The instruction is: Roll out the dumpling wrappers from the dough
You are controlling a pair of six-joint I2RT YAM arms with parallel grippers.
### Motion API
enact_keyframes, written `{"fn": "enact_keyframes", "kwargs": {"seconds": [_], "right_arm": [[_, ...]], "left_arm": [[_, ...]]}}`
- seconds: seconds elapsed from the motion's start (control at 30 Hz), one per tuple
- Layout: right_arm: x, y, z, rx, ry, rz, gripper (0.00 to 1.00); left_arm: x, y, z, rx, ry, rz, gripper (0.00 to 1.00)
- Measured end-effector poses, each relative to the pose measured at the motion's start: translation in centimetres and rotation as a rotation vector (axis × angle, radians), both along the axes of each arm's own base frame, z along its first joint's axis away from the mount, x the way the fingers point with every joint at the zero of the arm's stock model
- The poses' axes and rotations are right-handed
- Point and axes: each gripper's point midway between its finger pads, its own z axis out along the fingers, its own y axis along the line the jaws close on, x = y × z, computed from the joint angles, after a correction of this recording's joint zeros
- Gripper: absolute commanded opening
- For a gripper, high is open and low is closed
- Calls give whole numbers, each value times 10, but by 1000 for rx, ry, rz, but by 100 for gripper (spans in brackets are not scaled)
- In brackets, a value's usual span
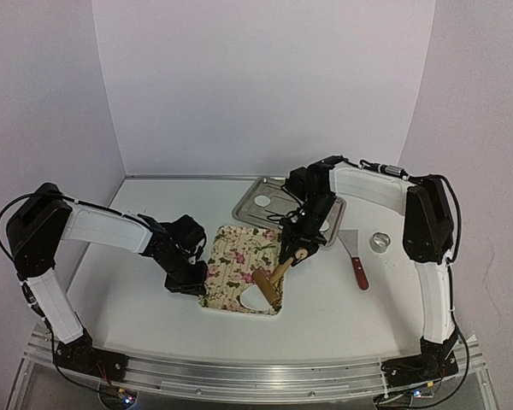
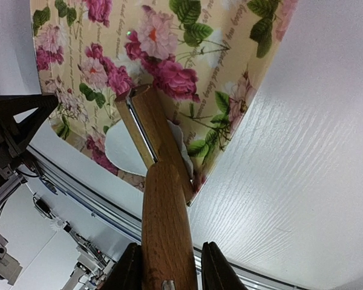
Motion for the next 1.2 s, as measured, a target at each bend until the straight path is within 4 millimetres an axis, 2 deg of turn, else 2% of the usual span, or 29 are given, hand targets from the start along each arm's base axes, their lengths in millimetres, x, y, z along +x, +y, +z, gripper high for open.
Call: {"fn": "enact_keyframes", "kwargs": {"seconds": [0.3, 0.43, 0.53, 0.63, 0.77, 0.8, 0.9, 1.07, 1.2], "right_arm": [[23, -1, 18, 25, -79, -19, 0], [28, -8, 37, 60, -135, -6, 0], [21, -22, 60, 73, -175, -1, 0], [6, -37, 85, 92, -209, -2, 0], [-11, -53, 102, 86, -243, -8, 0], [-15, -57, 102, 74, -248, -13, 0], [-25, -71, 95, 21, -241, -33, 0], [-35, -87, 62, -56, -176, -87, 0], [-36, -96, 40, -68, -144, -137, 0]], "left_arm": [[9, -4, 4, 8, -92, -151, 0], [15, 5, 6, 70, -134, -223, 0], [14, 17, 3, 121, -133, -264, 0], [13, 21, 3, 138, -139, -308, 0], [11, 23, 3, 144, -145, -351, 0], [10, 24, 3, 148, -143, -358, 1], [6, 26, 3, 153, -133, -359, 12], [-5, 31, 1, 122, -101, -261, 34], [-15, 35, 12, 63, -92, -156, 52]]}}
